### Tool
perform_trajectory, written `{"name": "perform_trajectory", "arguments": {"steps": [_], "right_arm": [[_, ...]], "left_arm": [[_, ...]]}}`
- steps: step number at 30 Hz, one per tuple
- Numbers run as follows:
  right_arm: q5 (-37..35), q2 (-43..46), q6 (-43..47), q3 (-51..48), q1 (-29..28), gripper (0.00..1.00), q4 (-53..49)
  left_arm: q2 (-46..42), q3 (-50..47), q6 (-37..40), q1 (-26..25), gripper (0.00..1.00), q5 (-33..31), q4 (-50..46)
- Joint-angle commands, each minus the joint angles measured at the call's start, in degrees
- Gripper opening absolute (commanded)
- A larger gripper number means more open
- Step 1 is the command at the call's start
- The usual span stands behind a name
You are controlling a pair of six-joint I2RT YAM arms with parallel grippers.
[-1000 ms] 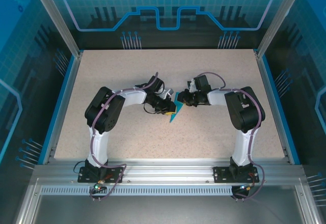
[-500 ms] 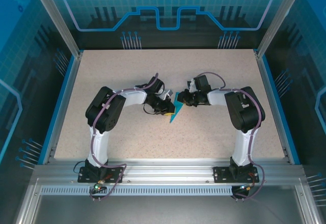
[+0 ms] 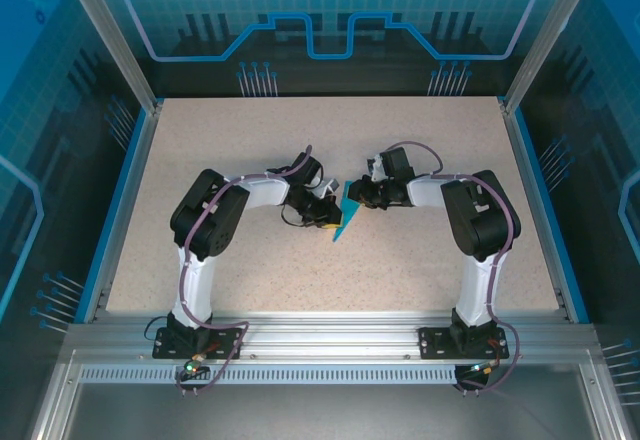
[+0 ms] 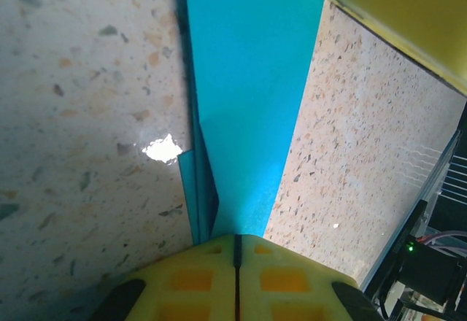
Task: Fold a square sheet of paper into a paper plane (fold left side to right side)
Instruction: Fold the wing for the fifth time at the center of the table.
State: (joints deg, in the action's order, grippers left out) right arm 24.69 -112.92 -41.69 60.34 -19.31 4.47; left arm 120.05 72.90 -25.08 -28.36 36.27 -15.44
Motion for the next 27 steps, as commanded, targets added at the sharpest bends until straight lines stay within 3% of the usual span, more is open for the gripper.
{"name": "perform_trajectory", "arguments": {"steps": [1,8,12,17,27], "right_arm": [[-1.56,3.10,2.02,-0.68,-0.02,0.24,-4.15],[-1.14,11.25,3.55,-4.10,0.24,0.23,-4.65],[1.16,13.29,2.97,-8.28,-0.85,0.17,-2.87],[3.81,12.03,1.40,-11.07,-3.56,0.12,1.31],[2.87,7.87,1.48,-10.25,-5.63,0.11,1.25]], "left_arm": [[1.85,-2.24,2.07,-0.36,0.05,-5.48,-4.20],[2.35,-3.99,2.72,-0.56,0.00,-7.33,-3.50],[2.30,-3.95,3.06,-0.85,0.00,-7.68,-3.59],[2.08,-3.58,3.40,-0.95,0.00,-8.01,-4.15],[2.02,-3.29,3.72,-1.11,0.00,-8.60,-4.75]]}}
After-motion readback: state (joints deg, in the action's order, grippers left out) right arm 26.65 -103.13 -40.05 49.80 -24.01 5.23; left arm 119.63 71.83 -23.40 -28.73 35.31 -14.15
